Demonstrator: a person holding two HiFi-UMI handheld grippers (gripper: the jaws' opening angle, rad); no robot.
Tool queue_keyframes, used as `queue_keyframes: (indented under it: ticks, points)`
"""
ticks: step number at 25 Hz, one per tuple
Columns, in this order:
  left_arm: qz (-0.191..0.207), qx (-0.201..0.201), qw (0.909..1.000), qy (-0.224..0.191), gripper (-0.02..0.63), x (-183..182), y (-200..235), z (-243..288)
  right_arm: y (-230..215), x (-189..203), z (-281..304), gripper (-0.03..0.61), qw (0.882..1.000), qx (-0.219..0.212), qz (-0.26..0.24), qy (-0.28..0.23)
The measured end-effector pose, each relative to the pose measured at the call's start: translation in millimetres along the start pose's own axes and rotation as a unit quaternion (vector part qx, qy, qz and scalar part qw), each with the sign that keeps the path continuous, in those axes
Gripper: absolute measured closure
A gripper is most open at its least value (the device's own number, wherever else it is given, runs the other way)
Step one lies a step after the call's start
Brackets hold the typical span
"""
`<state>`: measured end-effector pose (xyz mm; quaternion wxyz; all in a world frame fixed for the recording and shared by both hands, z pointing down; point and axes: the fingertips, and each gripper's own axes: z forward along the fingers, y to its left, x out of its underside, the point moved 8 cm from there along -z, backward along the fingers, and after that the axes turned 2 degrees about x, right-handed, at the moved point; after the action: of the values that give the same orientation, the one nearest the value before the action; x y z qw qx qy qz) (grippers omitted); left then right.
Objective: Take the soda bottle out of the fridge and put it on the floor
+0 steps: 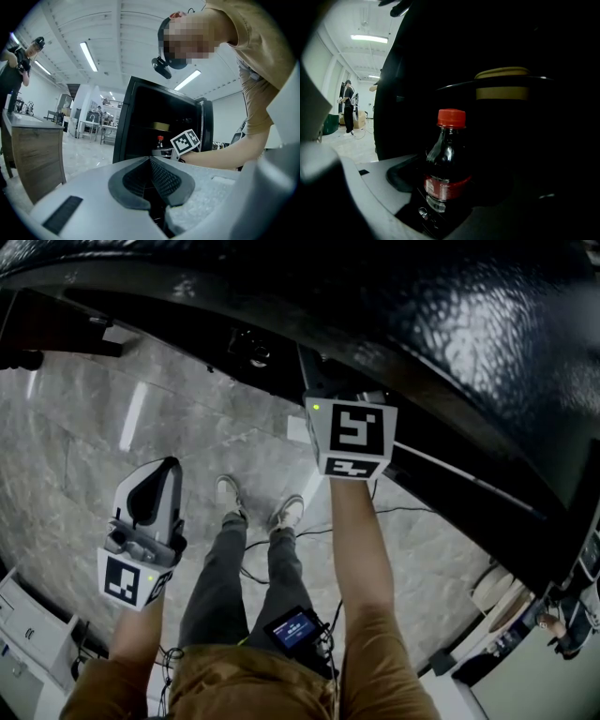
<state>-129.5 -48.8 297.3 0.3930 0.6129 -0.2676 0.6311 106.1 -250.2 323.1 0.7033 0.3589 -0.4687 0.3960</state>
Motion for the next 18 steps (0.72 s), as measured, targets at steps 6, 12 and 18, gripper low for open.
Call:
queue_keyframes:
  ticks: [6, 12, 18]
  points:
    - [-0.002, 0.006, 1.0, 0.006, 0.612, 1.2, -2.8, 0.6, 8.7, -7.5, -20.2, 0.275, 1.0, -0.001, -0.001, -0.021]
    - [-0.01, 0.02, 0.9997, -0.013, 0.612, -2.0, -9.9, 3.6, 18.8, -10.2, -44.0, 0.275, 0.999, -0.003, 0.008, -0.038]
    - [-0.015, 0.027, 0.9994, -0.013, 0.612, 6.9, -14.2, -0.4, 34.4, -0.3, -63.5, 0.275, 0.999, -0.012, 0.013, -0.041]
